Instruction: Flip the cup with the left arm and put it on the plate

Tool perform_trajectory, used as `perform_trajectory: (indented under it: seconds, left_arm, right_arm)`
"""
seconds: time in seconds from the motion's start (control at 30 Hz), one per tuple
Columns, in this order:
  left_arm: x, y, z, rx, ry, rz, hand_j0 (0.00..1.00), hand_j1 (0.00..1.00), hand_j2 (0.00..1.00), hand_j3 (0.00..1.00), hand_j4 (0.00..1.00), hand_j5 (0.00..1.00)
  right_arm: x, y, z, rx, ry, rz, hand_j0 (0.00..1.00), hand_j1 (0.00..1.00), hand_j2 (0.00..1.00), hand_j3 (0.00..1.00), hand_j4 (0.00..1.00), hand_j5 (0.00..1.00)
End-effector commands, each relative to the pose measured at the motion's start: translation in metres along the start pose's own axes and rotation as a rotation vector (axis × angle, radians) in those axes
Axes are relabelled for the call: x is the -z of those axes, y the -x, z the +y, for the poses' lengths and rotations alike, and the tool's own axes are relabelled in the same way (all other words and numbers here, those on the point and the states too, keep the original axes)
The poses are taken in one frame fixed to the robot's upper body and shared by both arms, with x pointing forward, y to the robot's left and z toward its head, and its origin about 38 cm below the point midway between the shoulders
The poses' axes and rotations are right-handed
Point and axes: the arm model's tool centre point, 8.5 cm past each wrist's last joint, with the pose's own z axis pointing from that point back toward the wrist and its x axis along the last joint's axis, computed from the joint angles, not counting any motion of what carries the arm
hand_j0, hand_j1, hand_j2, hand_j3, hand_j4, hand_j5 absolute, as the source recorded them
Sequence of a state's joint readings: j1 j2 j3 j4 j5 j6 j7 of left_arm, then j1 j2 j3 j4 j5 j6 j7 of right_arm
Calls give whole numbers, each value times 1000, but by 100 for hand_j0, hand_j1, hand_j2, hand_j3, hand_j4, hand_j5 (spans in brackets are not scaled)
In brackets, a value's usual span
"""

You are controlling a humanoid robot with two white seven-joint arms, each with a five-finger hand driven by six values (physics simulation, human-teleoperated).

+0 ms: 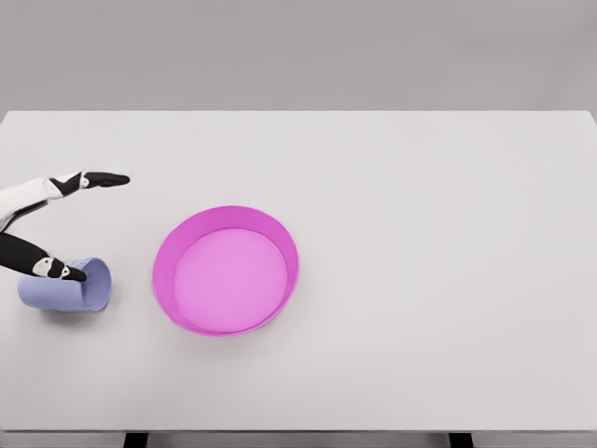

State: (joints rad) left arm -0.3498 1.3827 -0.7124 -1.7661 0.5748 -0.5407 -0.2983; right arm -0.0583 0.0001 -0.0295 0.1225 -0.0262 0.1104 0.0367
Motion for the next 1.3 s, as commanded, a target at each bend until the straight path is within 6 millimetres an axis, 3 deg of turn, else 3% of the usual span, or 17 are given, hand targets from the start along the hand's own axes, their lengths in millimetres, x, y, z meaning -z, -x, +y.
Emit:
perform_trajectory:
  seconds: [0.0,0.37,0.73,0.83,1.13,1.27]
  left_arm:
    - [-9,3,6,35,8,78,100,100,100,100,100,100]
    - [-9,21,-20,104,146,177,100,100,100,100,100,100]
    - [-8,26,-27,108,154,195,100,100,100,100,100,100]
    - [-5,22,-16,145,132,194,100,100,100,100,100,100]
    - [-10,37,-36,191,183,239,100,100,100,100,100,100]
    - [-10,36,-31,187,142,236,100,100,100,100,100,100]
  right_arm:
    - [0,0,0,0,0,0,100,100,100,100,100,100]
    - [0,0,0,0,0,0,100,100,100,100,100,100]
    - [0,0,0,0,0,0,100,100,100,100,100,100]
    - [0,0,0,-1,0,-1,100,100,100,100,100,100]
    - [0,0,0,1,0,0,100,100,100,100,100,100]
    - [0,0,0,0,0,0,100,100,100,100,100,100]
